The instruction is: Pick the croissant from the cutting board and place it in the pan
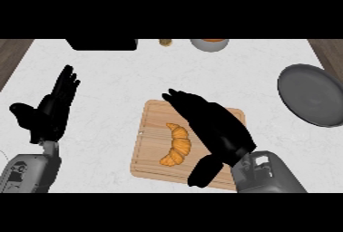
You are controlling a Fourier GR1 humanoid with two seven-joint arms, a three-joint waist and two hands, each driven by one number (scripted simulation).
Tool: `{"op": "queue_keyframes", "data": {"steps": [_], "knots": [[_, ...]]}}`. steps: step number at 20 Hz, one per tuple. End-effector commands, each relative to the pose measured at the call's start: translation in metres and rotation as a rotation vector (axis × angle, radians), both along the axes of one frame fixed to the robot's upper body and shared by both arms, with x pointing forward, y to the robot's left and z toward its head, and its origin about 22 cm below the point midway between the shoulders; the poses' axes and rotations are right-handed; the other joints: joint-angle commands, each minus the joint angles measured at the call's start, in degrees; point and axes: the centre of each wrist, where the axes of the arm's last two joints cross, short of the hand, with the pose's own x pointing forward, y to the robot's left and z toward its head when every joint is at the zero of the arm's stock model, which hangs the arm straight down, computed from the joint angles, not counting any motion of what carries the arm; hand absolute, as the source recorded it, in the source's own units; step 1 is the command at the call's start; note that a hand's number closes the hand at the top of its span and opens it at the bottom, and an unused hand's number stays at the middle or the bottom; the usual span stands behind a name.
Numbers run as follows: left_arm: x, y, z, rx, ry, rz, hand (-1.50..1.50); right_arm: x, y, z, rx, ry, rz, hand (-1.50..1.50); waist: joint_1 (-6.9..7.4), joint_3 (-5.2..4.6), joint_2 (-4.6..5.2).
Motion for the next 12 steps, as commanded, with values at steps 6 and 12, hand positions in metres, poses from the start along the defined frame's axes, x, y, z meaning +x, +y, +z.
{"op": "queue_keyframes", "data": {"steps": [6,12], "knots": [[0.010,-0.015,0.005,0.004,0.000,0.009,0.00,0.010,-0.011,-0.016,-0.101,0.060,-0.045,-1.50,-0.18,0.01,0.01],[0.013,-0.010,0.019,-0.005,-0.007,-0.004,0.00,0.022,0.003,-0.057,-0.124,0.117,0.017,-1.50,-0.11,0.01,0.04]]}}
